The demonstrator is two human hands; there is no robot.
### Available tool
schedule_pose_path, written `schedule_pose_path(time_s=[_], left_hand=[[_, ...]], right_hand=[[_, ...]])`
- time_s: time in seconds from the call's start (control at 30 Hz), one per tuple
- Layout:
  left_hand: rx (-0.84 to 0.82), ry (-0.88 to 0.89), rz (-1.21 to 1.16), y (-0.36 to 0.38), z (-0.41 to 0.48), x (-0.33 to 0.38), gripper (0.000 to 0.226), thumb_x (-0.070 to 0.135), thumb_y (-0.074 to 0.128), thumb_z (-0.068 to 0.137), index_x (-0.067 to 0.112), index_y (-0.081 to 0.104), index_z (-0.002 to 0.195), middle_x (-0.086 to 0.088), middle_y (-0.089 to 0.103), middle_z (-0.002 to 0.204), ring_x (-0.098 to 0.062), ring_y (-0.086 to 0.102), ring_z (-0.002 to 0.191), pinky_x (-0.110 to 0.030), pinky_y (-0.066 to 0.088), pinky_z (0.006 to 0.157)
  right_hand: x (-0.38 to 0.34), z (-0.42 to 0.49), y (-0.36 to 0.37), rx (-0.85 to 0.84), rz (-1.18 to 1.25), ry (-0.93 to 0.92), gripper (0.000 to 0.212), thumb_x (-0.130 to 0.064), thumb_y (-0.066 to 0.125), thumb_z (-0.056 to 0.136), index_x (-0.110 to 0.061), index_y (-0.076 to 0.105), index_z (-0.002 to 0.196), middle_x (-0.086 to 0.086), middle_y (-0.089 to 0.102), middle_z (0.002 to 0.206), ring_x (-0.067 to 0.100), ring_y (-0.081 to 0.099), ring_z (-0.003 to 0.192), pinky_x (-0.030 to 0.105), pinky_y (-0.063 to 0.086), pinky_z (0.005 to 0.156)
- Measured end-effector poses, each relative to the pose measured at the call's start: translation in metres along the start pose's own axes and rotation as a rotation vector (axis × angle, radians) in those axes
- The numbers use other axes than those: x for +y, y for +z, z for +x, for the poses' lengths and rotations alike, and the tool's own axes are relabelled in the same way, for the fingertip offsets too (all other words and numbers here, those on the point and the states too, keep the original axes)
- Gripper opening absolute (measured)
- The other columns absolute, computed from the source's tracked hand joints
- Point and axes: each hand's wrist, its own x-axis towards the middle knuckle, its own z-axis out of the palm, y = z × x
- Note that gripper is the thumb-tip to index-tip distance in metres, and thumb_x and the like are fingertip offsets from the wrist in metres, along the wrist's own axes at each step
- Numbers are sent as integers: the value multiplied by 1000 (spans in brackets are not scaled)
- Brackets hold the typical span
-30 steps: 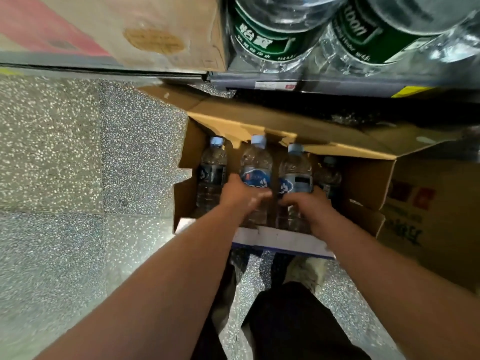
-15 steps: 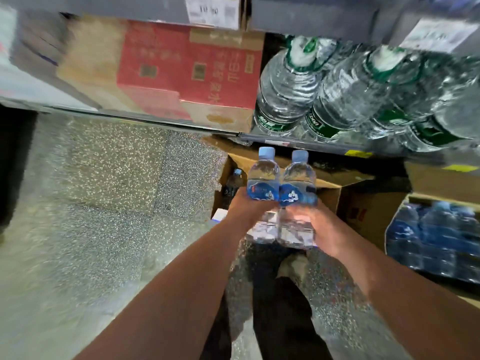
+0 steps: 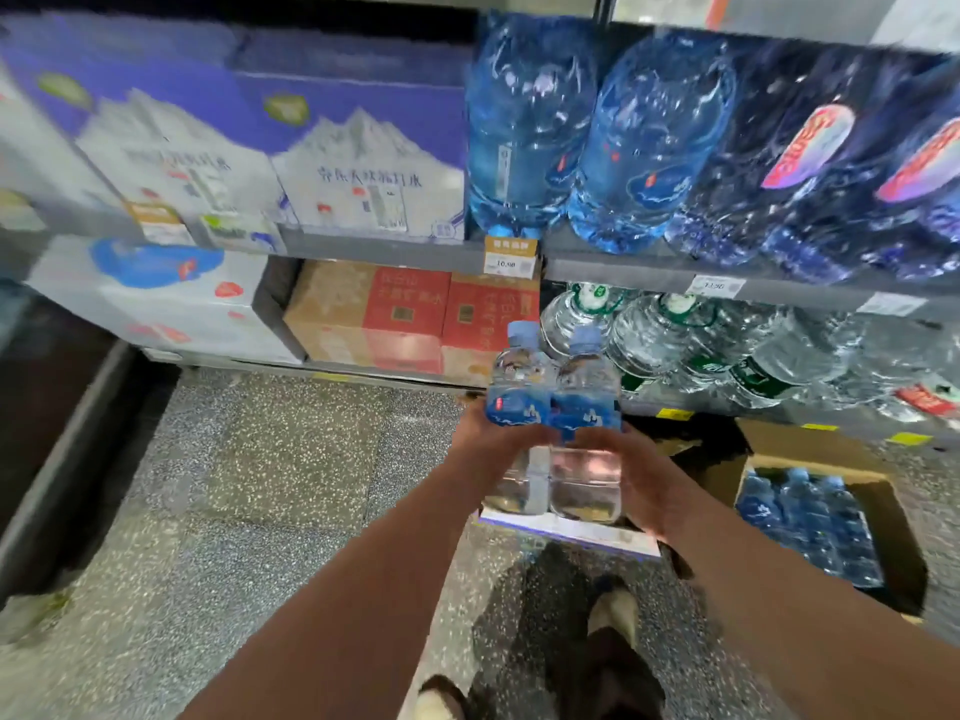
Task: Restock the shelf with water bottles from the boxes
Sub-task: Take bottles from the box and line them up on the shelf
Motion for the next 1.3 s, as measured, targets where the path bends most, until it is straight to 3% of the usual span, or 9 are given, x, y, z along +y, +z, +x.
schedule_pose_path(time_s=[0.1,0.23,0.33,0.47,0.53,0.7,1.0,1.17,1.3], left_hand=[[1,94,21,-13,-30,53,47,29,83,38,20,71,82,5,71,77,-10,65,73,-21,49,66],[-19,250,56,-26,-83,132,48,23,89,57,12,70,100,5,74,86,-5,69,79,-21,53,70],[-54,370,3,-26,-117,182,39,-3,80,67,-8,67,104,-8,72,88,-12,70,76,-23,55,70],[57,416,-3,-27,-137,228,92,38,92,29,5,65,110,-8,74,98,-22,71,92,-39,57,85],[86,447,10,-29,-136,243,104,49,93,18,11,64,111,-5,73,100,-22,70,94,-43,55,88],[26,510,69,-27,-185,289,80,34,88,34,17,63,108,-1,73,100,-18,69,97,-41,52,93],[20,471,113,-1,-191,319,83,46,83,38,23,56,113,4,69,106,-16,65,100,-39,50,93],[47,466,112,15,-175,333,78,40,82,41,21,56,111,4,68,105,-16,64,99,-37,50,92],[-4,470,128,28,-152,349,55,25,86,59,19,62,109,3,71,102,-14,66,96,-28,50,82]], right_hand=[[-37,-46,27,-28,6,-53,44,-20,78,67,-10,66,109,9,71,100,24,68,86,41,56,78],[-89,-103,59,12,-42,-220,31,-13,76,65,-15,71,95,3,74,88,21,67,88,47,49,91],[-129,-152,80,-12,-61,-370,39,-4,75,67,-10,65,104,-5,72,85,2,68,75,20,50,66],[-168,-192,91,-14,-134,-475,74,-32,80,52,-2,61,118,3,71,103,11,66,98,21,49,66],[-180,-204,94,-4,-114,-533,64,-23,80,64,-4,60,121,6,71,107,23,64,101,24,49,62],[-201,-239,101,7,5,-646,31,-2,71,80,-24,49,86,-2,60,88,12,57,79,34,43,77],[-235,-249,81,70,-20,-651,42,-6,73,77,-13,57,115,-1,64,97,11,58,90,27,38,69],[-252,-242,71,91,-21,-615,82,-28,81,45,-12,55,120,3,66,108,20,60,101,33,40,74],[-278,-225,54,74,4,-599,48,-26,82,60,-17,58,101,3,66,100,21,63,94,39,44,92]])
